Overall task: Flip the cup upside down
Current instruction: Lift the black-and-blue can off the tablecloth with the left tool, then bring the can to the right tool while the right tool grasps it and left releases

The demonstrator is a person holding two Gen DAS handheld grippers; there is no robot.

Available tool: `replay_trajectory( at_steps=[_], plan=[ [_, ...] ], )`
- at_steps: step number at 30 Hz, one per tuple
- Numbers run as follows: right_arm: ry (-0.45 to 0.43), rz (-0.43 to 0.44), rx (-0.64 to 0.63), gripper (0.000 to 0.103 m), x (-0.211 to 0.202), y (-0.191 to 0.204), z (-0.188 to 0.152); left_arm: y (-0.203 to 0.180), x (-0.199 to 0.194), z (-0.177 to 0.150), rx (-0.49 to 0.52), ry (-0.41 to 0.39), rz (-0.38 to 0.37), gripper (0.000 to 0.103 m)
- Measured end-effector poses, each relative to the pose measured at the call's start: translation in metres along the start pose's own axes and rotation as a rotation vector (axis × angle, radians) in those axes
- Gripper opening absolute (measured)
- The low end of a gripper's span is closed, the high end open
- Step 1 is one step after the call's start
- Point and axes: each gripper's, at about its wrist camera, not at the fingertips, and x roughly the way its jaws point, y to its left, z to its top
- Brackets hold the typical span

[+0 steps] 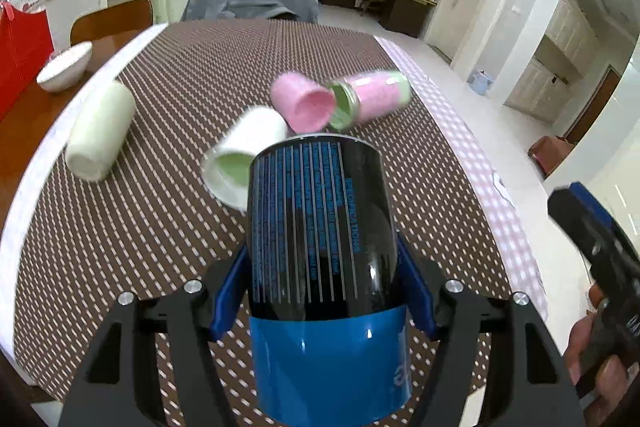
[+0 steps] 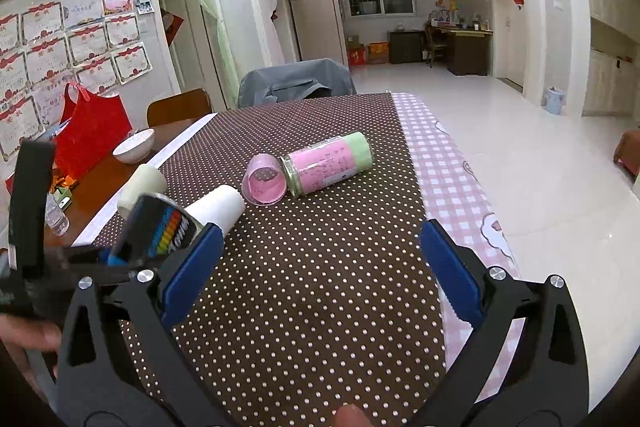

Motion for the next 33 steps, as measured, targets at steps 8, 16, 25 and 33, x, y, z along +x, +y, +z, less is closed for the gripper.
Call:
replay_trajectory(
  at_steps=[8, 16, 25, 33],
  plan=[
    [0.015, -0.01, 0.012, 0.097, -0.002, -0.011, -0.011, -0.012, 0.026, -0.029, -0.015, 0.06, -0.008, 0.067],
    [0.028, -0.025, 0.029, 0.097, -0.001, -0.019, -0.015, -0.018, 0.044, -0.038, -0.006, 0.084, 0.02, 0.068],
    [0.046, -0.007, 0.032, 0.097, 0.001, -0.015, -0.015, -0.017, 0.03, -0.033, 0.028, 0.041, 0.097, 0.079],
    [0.068, 0.018, 0.043, 0.097, 0.004, -0.011, -0.013, -0.001, -0.007, -0.026, 0.025, -0.047, 0.16, 0.079]
  ],
)
